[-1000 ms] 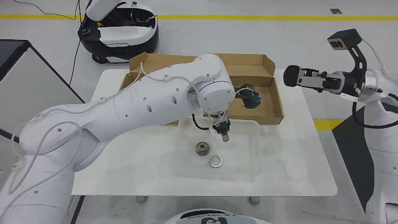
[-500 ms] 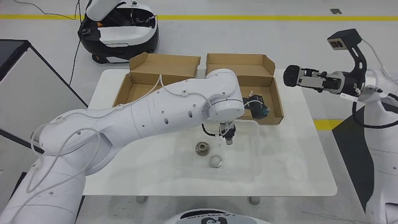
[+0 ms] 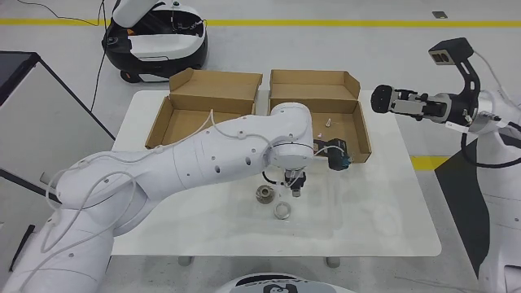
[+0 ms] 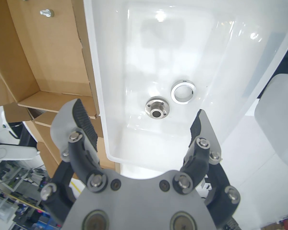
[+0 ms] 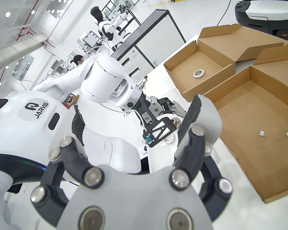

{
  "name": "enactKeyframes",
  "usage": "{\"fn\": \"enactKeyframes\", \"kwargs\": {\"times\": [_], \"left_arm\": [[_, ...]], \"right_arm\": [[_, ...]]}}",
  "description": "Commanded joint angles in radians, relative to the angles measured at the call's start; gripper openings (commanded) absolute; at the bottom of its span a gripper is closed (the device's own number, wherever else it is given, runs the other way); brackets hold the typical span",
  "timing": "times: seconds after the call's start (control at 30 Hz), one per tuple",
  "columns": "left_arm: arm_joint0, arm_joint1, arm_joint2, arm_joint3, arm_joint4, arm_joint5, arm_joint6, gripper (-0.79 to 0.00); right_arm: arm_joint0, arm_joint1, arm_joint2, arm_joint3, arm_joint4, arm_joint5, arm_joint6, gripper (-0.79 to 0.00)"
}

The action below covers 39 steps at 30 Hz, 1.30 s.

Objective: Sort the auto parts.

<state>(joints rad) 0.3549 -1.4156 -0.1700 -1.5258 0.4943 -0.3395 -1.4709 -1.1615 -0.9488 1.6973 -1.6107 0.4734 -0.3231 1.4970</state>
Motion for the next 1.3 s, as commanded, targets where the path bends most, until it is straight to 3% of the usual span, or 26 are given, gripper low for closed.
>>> {"fn": "enactKeyframes", "kwargs": {"times": [0.0, 0.17, 0.7, 0.8, 0.93, 0.97, 1.03, 1.2, 1.27], "left_arm": [[0.013, 0.006, 0.0, -0.012, -0.006, -0.021, 0.011, 0.0], [0.016, 0.024, 0.0, -0.046, -0.036, -0.046, 0.036, 0.0], [0.063, 0.036, 0.0, -0.041, -0.06, -0.085, 0.075, 0.0], [0.069, 0.039, 0.0, -0.044, -0.069, -0.091, 0.081, -0.16], [0.08, 0.043, 0.0, -0.039, -0.068, -0.086, 0.076, -0.277], [0.083, 0.044, 0.0, -0.036, -0.066, -0.083, 0.073, -0.265], [0.092, 0.044, 0.0, -0.031, -0.06, -0.082, 0.073, -0.314], [0.121, 0.042, 0.0, -0.003, -0.05, -0.079, 0.069, -0.256], [0.136, 0.039, 0.0, 0.008, -0.041, -0.076, 0.066, -0.271]], "right_arm": [[0.0, 0.0, 0.0, 0.0, 0.0, 0.0, 0.0, 0.0], [0.0, 0.0, 0.0, 0.0, 0.0, 0.0, 0.0, 0.0], [0.0, 0.0, 0.0, 0.0, 0.0, 0.0, 0.0, 0.0], [0.0, 0.0, 0.0, 0.0, 0.0, 0.0, 0.0, 0.0], [0.0, 0.0, 0.0, 0.0, 0.0, 0.0, 0.0, 0.0], [0.0, 0.0, 0.0, 0.0, 0.0, 0.0, 0.0, 0.0], [0.0, 0.0, 0.0, 0.0, 0.0, 0.0, 0.0, 0.0], [0.0, 0.0, 0.0, 0.0, 0.0, 0.0, 0.0, 0.0], [0.0, 0.0, 0.0, 0.0, 0.0, 0.0, 0.0, 0.0]]}}
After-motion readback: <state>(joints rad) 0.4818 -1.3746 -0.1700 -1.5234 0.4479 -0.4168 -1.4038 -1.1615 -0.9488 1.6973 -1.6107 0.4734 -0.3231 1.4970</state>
